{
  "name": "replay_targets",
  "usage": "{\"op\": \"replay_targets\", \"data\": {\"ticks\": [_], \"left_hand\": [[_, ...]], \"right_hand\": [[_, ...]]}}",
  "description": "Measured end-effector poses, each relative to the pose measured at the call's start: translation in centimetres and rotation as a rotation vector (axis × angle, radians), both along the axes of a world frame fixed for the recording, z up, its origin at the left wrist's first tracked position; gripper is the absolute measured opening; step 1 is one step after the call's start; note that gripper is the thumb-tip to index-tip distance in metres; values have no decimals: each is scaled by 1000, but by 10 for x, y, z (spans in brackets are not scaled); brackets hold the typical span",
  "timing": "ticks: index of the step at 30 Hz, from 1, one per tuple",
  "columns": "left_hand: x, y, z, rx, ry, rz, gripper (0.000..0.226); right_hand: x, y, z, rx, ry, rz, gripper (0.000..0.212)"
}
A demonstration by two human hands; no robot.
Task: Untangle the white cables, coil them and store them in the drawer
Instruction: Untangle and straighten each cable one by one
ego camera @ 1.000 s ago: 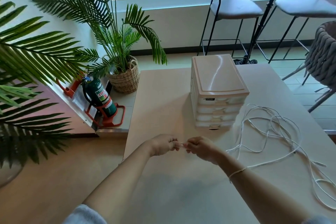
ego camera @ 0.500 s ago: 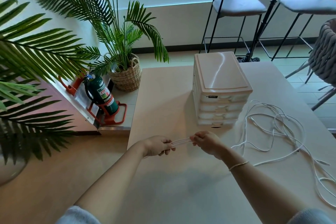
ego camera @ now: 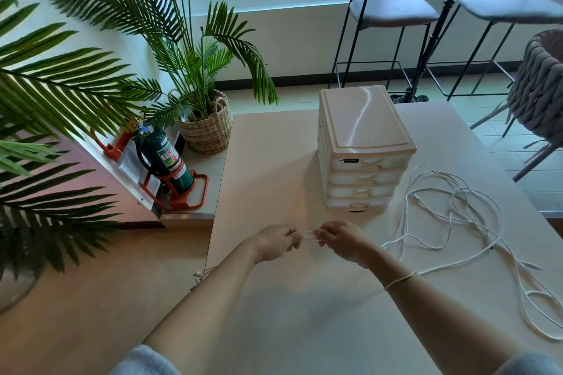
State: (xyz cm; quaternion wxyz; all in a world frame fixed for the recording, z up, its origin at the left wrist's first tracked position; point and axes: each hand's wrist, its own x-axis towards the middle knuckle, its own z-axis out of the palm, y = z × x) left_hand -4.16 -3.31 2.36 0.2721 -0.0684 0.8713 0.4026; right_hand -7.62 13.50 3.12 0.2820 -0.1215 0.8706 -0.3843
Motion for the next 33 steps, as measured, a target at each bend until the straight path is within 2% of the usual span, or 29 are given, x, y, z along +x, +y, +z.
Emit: {"op": "replay_targets", "data": {"ticks": [3, 5, 10, 17, 22, 26, 33], "left_hand": [[-5, -4, -3, -60, 69, 19, 25], [-5, -5, -2, -62, 78, 15, 23], [1, 9, 1, 41, 49, -85, 33], [-4, -13, 2, -24, 61, 11, 32], [2, -15, 4, 41, -28, -19, 26], [16, -43, 1, -126, -105, -52, 22], [30, -70, 1, -389, -160, -113, 30]], "right_hand": [[8, -6, 4, 7, -46, 137, 36], [7, -5, 6, -2, -70, 142, 36], [-11, 0, 7, -141, -59, -144, 34], [-1, -6, 2, -40, -26, 43, 38], [-7, -2, 3, 17, -16, 27, 38], [-11, 10, -3, 19, -24, -53, 39], [-7, 7, -3, 83, 2, 48, 38]]}}
